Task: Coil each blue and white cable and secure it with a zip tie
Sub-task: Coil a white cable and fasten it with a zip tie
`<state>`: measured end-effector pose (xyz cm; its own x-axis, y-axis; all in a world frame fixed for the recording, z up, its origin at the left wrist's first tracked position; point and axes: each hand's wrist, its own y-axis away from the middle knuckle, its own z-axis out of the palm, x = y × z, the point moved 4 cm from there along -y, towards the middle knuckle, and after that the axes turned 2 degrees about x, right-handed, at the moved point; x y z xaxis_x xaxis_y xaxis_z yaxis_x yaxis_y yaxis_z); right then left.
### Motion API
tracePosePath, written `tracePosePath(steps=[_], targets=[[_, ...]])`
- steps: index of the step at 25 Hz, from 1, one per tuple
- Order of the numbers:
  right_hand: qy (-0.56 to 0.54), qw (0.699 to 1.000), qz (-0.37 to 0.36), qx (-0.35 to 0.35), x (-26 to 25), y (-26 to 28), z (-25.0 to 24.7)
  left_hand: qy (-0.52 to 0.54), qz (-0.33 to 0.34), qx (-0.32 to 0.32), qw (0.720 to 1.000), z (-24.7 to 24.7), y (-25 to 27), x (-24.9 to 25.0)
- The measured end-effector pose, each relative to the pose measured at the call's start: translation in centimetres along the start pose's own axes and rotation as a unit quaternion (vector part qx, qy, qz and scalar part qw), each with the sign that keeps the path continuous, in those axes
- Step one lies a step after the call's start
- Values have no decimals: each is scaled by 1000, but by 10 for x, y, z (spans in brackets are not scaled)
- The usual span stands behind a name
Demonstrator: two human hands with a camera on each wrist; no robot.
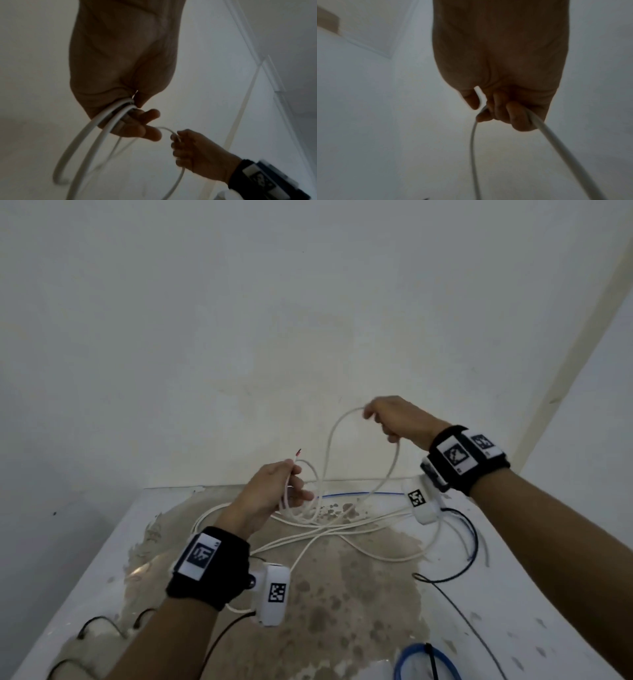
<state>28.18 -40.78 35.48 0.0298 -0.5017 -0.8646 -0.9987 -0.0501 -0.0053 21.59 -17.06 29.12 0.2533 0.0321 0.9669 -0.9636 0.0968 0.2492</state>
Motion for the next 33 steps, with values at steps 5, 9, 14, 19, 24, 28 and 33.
tracePosePath(steps=[5, 9, 14, 19, 24, 28, 33], targets=[[65, 979, -192, 12, -47, 52, 55, 231, -42, -7, 972, 28, -11, 5], [184, 935, -298, 52, -20, 103, 107, 326, -47, 10, 944, 23, -17, 10], [25, 972, -231, 18, 26, 130, 138, 258, -36, -7, 965, 18, -14, 8], [-98, 976, -63, 184, 71, 106, 86, 4, 61, 49, 997, 1, -7, 12], [44, 987, -125, 94, 68, 91, 95, 367, -18, -30, 930, 5, -14, 18], [20, 981, -190, -13, 37, 93, 129, 500, -2, -32, 866, 13, -11, 23], [-74, 988, -139, 7, 34, 77, 115, 333, 15, 50, 941, 3, 3, 8]])
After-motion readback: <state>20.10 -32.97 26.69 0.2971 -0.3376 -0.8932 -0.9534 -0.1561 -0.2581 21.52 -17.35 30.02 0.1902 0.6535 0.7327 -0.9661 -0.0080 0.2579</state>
